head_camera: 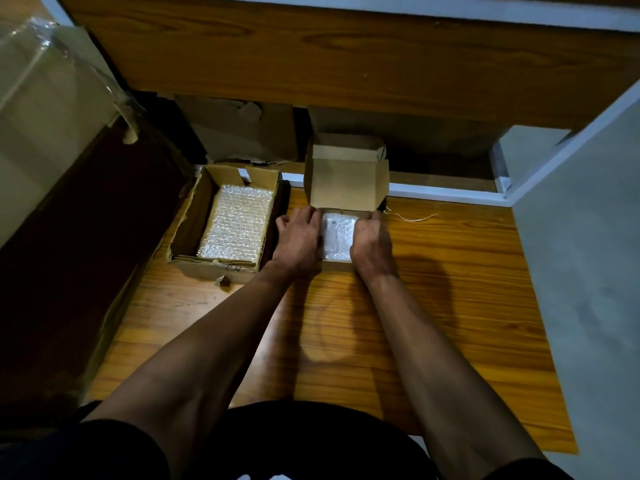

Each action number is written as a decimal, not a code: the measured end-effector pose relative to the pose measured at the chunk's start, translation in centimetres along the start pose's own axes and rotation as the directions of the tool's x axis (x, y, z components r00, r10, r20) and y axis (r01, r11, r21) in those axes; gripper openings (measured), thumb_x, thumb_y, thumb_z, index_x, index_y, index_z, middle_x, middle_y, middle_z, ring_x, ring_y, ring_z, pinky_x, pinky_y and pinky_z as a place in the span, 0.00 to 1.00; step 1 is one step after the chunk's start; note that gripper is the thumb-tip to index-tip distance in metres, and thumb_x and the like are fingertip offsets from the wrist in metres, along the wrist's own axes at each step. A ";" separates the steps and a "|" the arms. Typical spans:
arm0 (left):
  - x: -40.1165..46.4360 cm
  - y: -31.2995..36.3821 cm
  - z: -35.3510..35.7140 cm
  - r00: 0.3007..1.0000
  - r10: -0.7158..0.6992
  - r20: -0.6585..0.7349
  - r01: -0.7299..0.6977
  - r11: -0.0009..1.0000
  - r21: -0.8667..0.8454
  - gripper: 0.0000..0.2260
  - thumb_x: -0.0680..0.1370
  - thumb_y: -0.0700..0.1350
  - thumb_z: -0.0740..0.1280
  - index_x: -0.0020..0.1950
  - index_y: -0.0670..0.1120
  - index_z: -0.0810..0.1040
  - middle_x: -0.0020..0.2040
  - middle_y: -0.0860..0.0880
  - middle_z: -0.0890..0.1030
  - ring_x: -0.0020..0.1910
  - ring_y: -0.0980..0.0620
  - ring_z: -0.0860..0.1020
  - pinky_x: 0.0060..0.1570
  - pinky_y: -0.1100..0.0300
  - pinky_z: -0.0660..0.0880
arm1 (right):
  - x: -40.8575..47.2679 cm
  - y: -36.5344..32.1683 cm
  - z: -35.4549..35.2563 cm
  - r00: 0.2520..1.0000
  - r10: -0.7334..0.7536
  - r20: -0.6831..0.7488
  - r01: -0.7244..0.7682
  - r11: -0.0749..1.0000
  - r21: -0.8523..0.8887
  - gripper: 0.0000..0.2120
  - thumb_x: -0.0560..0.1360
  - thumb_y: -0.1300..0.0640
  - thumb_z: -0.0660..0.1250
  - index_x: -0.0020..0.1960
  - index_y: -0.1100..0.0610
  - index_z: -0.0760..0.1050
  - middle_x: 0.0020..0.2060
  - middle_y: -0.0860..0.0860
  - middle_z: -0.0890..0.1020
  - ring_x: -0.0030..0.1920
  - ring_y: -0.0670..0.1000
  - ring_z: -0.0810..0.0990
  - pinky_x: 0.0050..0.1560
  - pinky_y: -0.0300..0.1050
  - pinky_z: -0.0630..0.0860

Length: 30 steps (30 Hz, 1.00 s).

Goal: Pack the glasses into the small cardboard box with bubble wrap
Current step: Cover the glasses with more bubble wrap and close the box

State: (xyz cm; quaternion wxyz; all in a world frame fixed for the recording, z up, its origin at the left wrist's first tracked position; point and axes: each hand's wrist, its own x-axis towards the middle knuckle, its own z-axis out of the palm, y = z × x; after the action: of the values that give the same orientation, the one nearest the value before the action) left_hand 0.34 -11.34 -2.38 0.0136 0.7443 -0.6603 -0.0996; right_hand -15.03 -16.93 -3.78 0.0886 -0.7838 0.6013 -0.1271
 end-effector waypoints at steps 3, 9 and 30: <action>-0.2 -0.1 0.3 0.993 -0.080 -0.086 0.082 0.997 0.010 0.31 0.80 0.56 0.67 0.79 0.48 0.63 0.72 0.40 0.64 0.69 0.37 0.64 0.67 0.37 0.64 | -0.5 0.1 -1.2 0.996 0.087 0.004 -0.086 0.984 -0.158 0.14 0.75 0.62 0.61 0.59 0.62 0.76 0.59 0.61 0.73 0.57 0.61 0.72 0.54 0.54 0.73; 0.2 -0.8 1.0 0.994 -0.108 0.002 0.108 0.994 -0.034 0.28 0.82 0.59 0.59 0.80 0.50 0.60 0.76 0.39 0.60 0.70 0.35 0.63 0.67 0.37 0.65 | 0.1 1.5 -1.9 0.949 0.185 0.254 -0.121 0.961 -0.249 0.26 0.76 0.43 0.65 0.73 0.49 0.71 0.68 0.59 0.65 0.66 0.62 0.65 0.62 0.55 0.65; 0.0 -0.6 1.2 0.991 -0.125 -0.041 0.123 0.990 -0.064 0.28 0.82 0.59 0.57 0.80 0.49 0.64 0.81 0.42 0.59 0.73 0.37 0.63 0.67 0.38 0.67 | -0.5 1.8 -1.5 0.956 0.185 0.226 -0.136 0.967 -0.215 0.27 0.77 0.40 0.63 0.74 0.46 0.71 0.76 0.58 0.62 0.71 0.63 0.63 0.66 0.56 0.65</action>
State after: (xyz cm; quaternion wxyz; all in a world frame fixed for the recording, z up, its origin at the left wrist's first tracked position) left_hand 0.74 -11.13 -3.65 0.0450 0.7852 -0.6088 -0.1040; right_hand -17.29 -16.94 -2.88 0.0937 -0.7468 0.6573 0.0382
